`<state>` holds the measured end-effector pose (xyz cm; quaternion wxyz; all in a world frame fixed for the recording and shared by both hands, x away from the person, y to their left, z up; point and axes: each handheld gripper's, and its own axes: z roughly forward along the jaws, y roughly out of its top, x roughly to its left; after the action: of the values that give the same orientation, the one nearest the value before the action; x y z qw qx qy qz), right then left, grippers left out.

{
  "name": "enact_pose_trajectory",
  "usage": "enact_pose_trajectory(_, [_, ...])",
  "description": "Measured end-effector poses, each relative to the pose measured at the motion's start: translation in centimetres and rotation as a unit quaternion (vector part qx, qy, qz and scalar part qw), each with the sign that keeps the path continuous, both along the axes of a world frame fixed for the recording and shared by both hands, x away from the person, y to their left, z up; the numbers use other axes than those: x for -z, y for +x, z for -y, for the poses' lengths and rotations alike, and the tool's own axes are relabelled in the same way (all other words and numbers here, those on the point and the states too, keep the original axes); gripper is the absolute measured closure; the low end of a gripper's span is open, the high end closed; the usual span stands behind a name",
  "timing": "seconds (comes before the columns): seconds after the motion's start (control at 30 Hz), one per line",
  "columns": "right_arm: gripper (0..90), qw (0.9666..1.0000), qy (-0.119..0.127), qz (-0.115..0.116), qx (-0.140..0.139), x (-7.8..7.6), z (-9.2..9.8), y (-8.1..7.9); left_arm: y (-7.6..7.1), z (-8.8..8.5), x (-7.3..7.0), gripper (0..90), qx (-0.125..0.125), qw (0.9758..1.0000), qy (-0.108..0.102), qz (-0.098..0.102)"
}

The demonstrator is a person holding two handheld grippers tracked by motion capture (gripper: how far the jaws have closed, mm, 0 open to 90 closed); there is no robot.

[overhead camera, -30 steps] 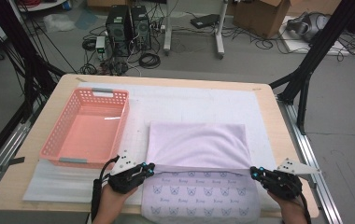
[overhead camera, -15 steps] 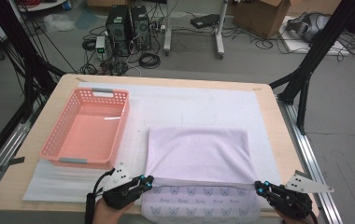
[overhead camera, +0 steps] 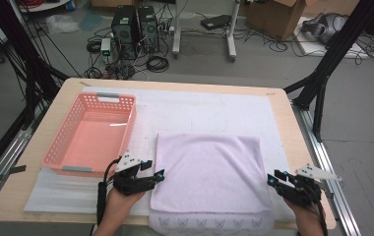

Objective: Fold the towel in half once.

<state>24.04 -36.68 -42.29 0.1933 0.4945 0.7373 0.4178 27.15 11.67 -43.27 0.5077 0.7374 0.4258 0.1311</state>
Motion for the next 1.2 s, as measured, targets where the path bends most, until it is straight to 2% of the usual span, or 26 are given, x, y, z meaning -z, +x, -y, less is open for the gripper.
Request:
enact_pose_trajectory(0.2, [63.4, 0.9986, -0.024, -0.031, 0.037, 1.7, -1.7, 6.2, 2.9, 0.2, 0.4, 40.5, -0.019, 0.9996, 0.001, -0.023])
enact_pose_trajectory(0.23, [64.0, 0.9977, -0.031, -0.043, 0.042, 2.1, -2.0, 6.9, 3.2, 0.3, 0.6, 40.4, -0.022, 0.9994, -0.001, -0.028])
enact_pose_trajectory(0.27, [65.9, 0.9971, -0.037, -0.045, 0.049, 2.5, -2.1, 7.4, 3.5, 0.3, 0.6, 40.4, -0.024, 0.9992, -0.001, -0.032])
enact_pose_trajectory(0.3, [71.6, 0.9967, -0.041, -0.042, 0.056, 2.4, -1.9, 7.6, 3.8, 0.4, 0.7, 40.3, -0.026, 0.9992, 0.003, -0.031])
enact_pose_trajectory(0.37, [69.1, 0.993, -0.072, -0.039, 0.085, 2.1, -1.6, 7.4, 4.3, 0.5, 0.6, 40.2, -0.026, 0.9991, 0.007, -0.032])
enact_pose_trajectory(0.43, [64.4, 0.9936, -0.06, -0.04, 0.087, 2.2, -1.0, 7.2, 4.7, 0.9, 0.6, 40.2, -0.028, 0.9991, 0.015, -0.027])
enact_pose_trajectory(0.47, [62.2, 0.9931, -0.063, -0.039, 0.091, 2.1, -0.9, 7.2, 5.0, 1.0, 0.7, 40.2, -0.03, 0.999, 0.019, -0.027])
enact_pose_trajectory(0.5, [61.6, 0.994, -0.056, -0.037, 0.086, 2.0, -0.9, 7.2, 5.2, 1.1, 0.8, 40.2, -0.036, 0.9989, 0.016, -0.027])
enact_pose_trajectory(0.53, [61.2, 0.9964, -0.036, -0.031, 0.07, 2.0, -0.7, 7.2, 5.6, 1.3, 0.9, 40.2, -0.043, 0.9983, 0.02, -0.032])
enact_pose_trajectory(0.57, [60.2, 0.9973, -0.021, -0.03, 0.064, 1.9, -0.7, 7.2, 5.9, 1.3, 0.9, 40.1, -0.046, 0.9977, 0.03, -0.04])
enact_pose_trajectory(0.63, [59.7, 0.9982, -0.006, -0.029, 0.053, 1.8, -0.6, 7.3, 6.6, 1.5, 1.0, 39.5, -0.057, 0.9967, 0.037, -0.045])
enact_pose_trajectory(0.7, [59.6, 0.9984, -0.014, -0.034, 0.043, 1.9, -0.7, 7.7, 7.2, 1.5, 1.0, 39.5, -0.068, 0.9955, 0.04, -0.052])
enact_pose_trajectory(0.77, [59.7, 0.9986, -0.015, -0.039, 0.034, 2.0, -0.9, 7.8, 7.7, 1.6, 1.1, 39.7, -0.077, 0.9948, 0.046, -0.049])
enact_pose_trajectory(0.83, [60.4, 0.9984, -0.027, -0.043, 0.027, 2.2, -1.2, 7.9, 8.2, 1.8, 1.3, 39.8, -0.081, 0.9936, 0.06, -0.05])
enact_pose_trajectory(0.93, [60.9, 0.9981, -0.038, -0.045, 0.02, 2.3, -1.5, 8.0, 8.6, 2.3, 1.7, 42.4, -0.077, 0.9926, 0.08, -0.049])
enact_pose_trajectory(1.0, [62.3, 0.998, -0.041, -0.044, 0.018, 2.3, -1.5, 8.0, 8.7, 2.5, 1.7, 44.2, -0.08, 0.9922, 0.083, -0.047])
enact_pose_trajectory(1.07, [64.9, 0.9979, -0.044, -0.044, 0.018, 2.3, -1.7, 8.0, 8.6, 2.6, 1.7, 50.3, -0.078, 0.9908, 0.106, -0.034])
enact_pose_trajectory(1.13, [68.4, 0.9976, -0.046, -0.045, 0.025, 2.3, -1.7, 8.0, 8.6, 2.2, 1.7, 58.5, -0.071, 0.9919, 0.099, -0.036])
enact_pose_trajectory(1.2, [72.6, 0.9974, -0.04, -0.051, 0.031, 2.3, -1.8, 8.0, 8.6, 2.1, 1.7, 74.2, -0.052, 0.994, 0.086, -0.044])
